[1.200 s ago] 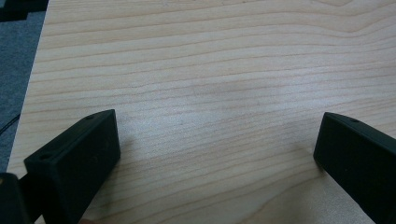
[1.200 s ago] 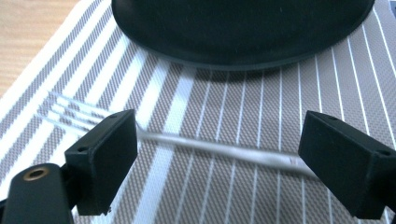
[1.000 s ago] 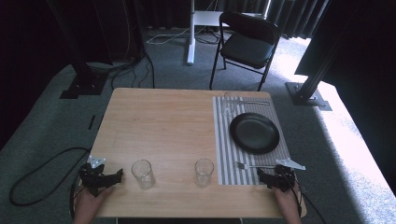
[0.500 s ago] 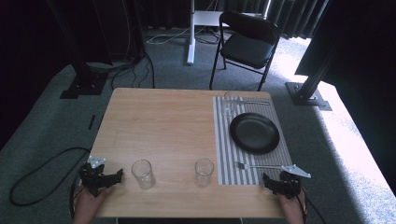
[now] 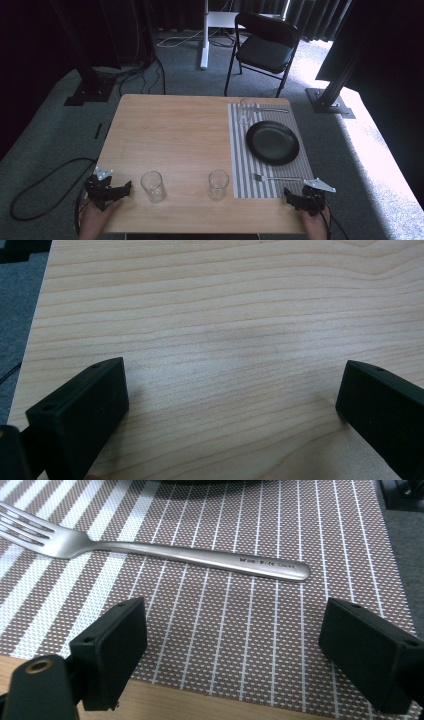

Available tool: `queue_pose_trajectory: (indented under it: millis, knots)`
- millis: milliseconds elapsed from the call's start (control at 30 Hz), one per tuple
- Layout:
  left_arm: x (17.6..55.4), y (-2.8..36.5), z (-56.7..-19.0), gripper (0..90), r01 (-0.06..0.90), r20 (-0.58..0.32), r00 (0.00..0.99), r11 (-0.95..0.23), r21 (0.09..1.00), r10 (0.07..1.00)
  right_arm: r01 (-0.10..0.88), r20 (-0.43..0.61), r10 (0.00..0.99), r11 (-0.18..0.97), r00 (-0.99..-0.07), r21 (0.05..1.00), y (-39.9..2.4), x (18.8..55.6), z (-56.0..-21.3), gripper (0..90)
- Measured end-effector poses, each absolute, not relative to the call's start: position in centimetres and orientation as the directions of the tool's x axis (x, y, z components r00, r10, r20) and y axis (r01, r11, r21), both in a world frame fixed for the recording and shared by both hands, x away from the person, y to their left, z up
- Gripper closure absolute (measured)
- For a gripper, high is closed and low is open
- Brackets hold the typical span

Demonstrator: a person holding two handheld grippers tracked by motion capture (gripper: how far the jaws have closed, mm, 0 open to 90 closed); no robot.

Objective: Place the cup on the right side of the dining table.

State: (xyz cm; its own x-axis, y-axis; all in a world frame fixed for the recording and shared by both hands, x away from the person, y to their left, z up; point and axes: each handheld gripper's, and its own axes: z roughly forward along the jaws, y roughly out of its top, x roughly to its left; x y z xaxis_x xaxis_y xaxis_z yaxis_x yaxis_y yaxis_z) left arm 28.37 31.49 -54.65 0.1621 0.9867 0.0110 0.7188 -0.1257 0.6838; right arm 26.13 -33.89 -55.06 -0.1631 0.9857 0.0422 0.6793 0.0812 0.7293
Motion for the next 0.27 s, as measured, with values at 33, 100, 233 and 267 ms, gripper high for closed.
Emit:
queue_pose_trajectory:
  millis: [33, 100, 233, 267]
  knots:
    - [28.37, 31.49, -54.65, 0.7, 0.719, 0.011, 0.162, -0.126, 0.684, 0.987, 0.681, 0.021, 0.987, 0.095, -0.159, 0.726, -33.69, 26.15, -55.08, 11.8]
    - [28.37, 31.49, -54.65, 0.7, 0.719, 0.011, 0.162, -0.126, 0.684, 0.987, 0.682, 0.017, 0.988, 0.094, -0.153, 0.725, -33.64, 26.14, -55.08, 11.8]
    - [28.37, 31.49, -54.65, 0.7, 0.719, 0.011, 0.162, -0.125, 0.684, 0.987, 0.683, 0.018, 0.99, 0.084, -0.141, 0.725, -33.6, 26.03, -55.08, 12.0]
    - [28.37, 31.49, -54.65, 0.7, 0.719, 0.011, 0.162, -0.126, 0.684, 0.987, 0.683, 0.017, 0.99, 0.083, -0.139, 0.725, -33.59, 26.01, -55.09, 12.0]
